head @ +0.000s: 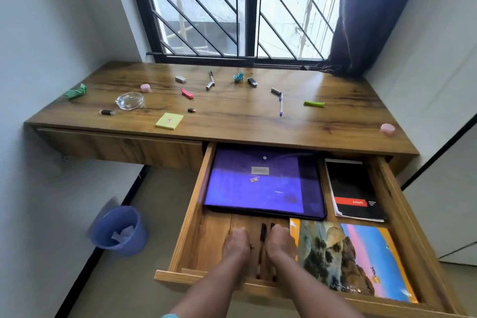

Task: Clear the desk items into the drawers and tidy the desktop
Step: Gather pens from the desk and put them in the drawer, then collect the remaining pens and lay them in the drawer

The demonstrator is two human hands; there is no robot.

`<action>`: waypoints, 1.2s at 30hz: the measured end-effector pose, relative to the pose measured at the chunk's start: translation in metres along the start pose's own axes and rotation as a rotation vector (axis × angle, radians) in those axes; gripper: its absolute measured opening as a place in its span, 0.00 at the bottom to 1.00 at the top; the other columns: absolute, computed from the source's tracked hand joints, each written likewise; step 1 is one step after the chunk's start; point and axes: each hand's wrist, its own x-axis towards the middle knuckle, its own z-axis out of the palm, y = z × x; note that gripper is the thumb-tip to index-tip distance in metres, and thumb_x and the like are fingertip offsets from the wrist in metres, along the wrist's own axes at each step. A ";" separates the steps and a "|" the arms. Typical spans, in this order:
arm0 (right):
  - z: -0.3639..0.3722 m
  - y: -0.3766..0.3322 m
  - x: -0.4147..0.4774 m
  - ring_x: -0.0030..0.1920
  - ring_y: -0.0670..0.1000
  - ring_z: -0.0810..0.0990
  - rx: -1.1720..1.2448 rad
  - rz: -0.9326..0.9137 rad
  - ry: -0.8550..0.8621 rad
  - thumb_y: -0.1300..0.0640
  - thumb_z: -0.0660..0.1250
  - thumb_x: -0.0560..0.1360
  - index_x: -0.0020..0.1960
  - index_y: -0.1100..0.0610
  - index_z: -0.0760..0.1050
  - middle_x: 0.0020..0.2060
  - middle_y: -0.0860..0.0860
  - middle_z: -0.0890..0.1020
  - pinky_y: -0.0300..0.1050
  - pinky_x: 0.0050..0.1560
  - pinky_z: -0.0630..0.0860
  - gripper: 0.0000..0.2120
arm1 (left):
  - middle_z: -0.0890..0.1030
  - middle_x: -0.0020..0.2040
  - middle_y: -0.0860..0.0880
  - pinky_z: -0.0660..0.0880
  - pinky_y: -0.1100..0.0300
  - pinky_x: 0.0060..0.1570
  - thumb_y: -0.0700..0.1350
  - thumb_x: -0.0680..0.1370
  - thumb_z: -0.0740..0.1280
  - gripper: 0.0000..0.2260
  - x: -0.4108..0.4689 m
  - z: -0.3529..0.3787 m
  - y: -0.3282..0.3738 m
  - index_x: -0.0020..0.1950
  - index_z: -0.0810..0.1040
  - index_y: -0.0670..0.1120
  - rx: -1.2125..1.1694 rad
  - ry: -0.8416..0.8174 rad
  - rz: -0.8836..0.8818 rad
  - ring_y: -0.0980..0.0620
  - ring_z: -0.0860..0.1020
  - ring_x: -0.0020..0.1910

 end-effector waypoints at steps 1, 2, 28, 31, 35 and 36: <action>-0.002 -0.005 0.002 0.52 0.59 0.78 0.018 -0.013 0.007 0.62 0.51 0.78 0.53 0.64 0.78 0.54 0.59 0.81 0.46 0.48 0.73 0.16 | 0.80 0.46 0.45 0.76 0.53 0.48 0.45 0.80 0.58 0.11 0.003 -0.007 0.004 0.50 0.79 0.43 0.121 0.003 0.040 0.48 0.79 0.46; -0.002 -0.012 0.004 0.49 0.59 0.78 0.019 -0.033 0.015 0.62 0.51 0.78 0.50 0.63 0.78 0.53 0.59 0.81 0.46 0.46 0.72 0.16 | 0.81 0.52 0.44 0.76 0.54 0.52 0.43 0.80 0.60 0.10 0.007 -0.014 0.006 0.54 0.79 0.42 0.228 0.008 0.075 0.47 0.80 0.51; 0.067 -0.352 0.005 0.57 0.59 0.79 0.125 -0.033 0.343 0.63 0.61 0.75 0.53 0.61 0.79 0.55 0.58 0.81 0.47 0.52 0.76 0.10 | 0.80 0.55 0.41 0.76 0.54 0.52 0.47 0.80 0.60 0.13 0.205 -0.327 0.023 0.59 0.76 0.40 0.299 0.188 0.491 0.43 0.79 0.54; 0.061 -0.364 0.019 0.55 0.60 0.79 0.166 0.004 0.376 0.64 0.59 0.76 0.53 0.62 0.78 0.54 0.59 0.80 0.47 0.51 0.75 0.10 | 0.80 0.57 0.41 0.76 0.53 0.53 0.47 0.79 0.60 0.14 0.229 -0.339 0.040 0.60 0.76 0.41 0.307 0.168 0.489 0.42 0.78 0.56; 0.046 -0.371 0.052 0.52 0.60 0.78 0.223 0.055 0.426 0.64 0.57 0.77 0.53 0.63 0.76 0.54 0.58 0.79 0.47 0.48 0.73 0.10 | 0.80 0.57 0.38 0.75 0.54 0.54 0.46 0.79 0.61 0.15 0.261 -0.344 0.068 0.59 0.77 0.39 0.324 0.146 0.470 0.40 0.78 0.57; 0.040 -0.372 0.063 0.53 0.61 0.79 0.209 0.066 0.449 0.65 0.58 0.77 0.52 0.63 0.76 0.53 0.59 0.80 0.48 0.48 0.74 0.10 | 0.80 0.56 0.38 0.75 0.54 0.53 0.46 0.78 0.60 0.14 0.271 -0.344 0.076 0.57 0.79 0.39 0.317 0.132 0.472 0.39 0.79 0.56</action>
